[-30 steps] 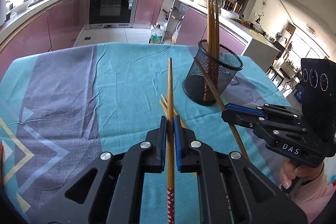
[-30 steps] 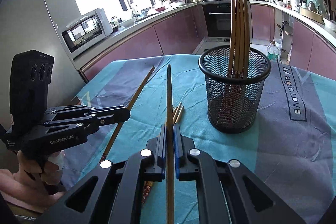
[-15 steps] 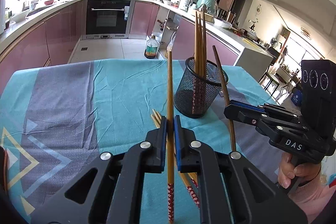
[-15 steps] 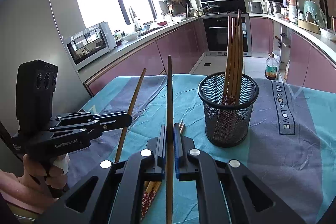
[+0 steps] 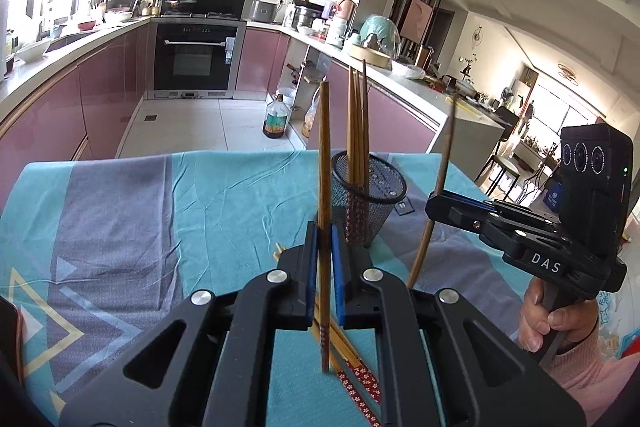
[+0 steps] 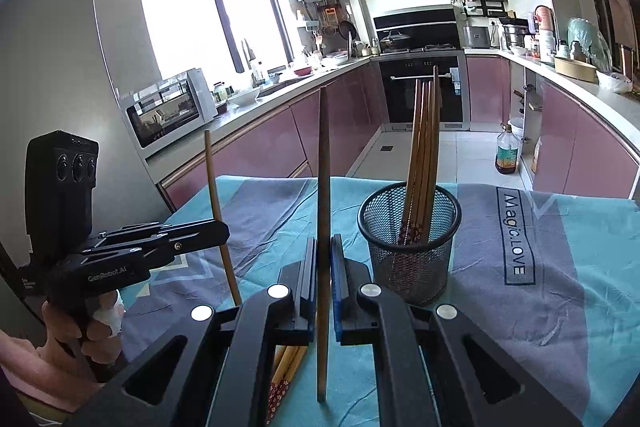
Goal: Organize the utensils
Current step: 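Lift the right tool's chopstick upright while the left tool lifts its own, then lower the right tool's chopstick into the mesh cup while the left tool lowers its own, then open the right tool to release its chopstick while the left tool releases, then move both open tools back to the last chopsticks on the cloth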
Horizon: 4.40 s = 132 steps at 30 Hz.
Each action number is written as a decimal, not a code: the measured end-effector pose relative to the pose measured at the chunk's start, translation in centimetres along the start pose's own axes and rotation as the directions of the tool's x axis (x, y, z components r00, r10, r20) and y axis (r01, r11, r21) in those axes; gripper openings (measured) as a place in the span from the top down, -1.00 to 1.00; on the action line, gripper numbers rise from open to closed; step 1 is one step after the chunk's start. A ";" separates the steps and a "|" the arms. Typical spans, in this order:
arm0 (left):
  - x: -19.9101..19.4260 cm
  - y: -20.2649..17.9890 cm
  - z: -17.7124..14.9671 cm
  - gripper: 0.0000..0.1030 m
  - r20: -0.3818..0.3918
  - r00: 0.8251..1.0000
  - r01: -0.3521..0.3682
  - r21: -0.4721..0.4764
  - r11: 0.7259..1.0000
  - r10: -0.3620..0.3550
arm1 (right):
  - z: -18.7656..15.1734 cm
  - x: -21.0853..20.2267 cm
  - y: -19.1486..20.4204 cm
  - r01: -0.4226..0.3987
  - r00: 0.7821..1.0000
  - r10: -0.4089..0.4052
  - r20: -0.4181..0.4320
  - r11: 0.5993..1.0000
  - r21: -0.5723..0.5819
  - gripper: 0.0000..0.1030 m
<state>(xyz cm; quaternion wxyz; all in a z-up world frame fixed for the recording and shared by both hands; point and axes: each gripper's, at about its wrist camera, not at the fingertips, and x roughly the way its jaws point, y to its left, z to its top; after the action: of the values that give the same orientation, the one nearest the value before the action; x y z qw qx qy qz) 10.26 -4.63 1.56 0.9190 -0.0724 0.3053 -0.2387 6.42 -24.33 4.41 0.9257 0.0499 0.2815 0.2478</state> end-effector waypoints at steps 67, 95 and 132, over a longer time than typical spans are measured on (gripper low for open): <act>0.7 -6.9 9.9 0.86 0.206 0.975 0.050 0.145 0.988 -0.079 | 8.5 -1.7 -3.1 0.115 0.974 -0.100 0.205 0.991 -0.063 0.90; 7.0 -5.7 8.2 0.85 -0.035 0.999 0.041 0.154 0.987 -0.036 | 6.7 4.1 -5.3 0.119 0.993 -0.119 -0.008 0.993 0.008 0.90; 4.5 -1.3 5.5 -0.18 0.065 0.989 -0.143 0.121 0.982 0.136 | 3.6 2.8 -2.1 0.052 0.999 -0.052 -0.003 0.998 -0.038 0.20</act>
<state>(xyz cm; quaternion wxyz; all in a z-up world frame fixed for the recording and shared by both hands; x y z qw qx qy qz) 16.20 -7.97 3.97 0.9444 0.0003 0.2681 -0.1905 11.29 -24.61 5.52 0.9320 0.0244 0.2796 0.2292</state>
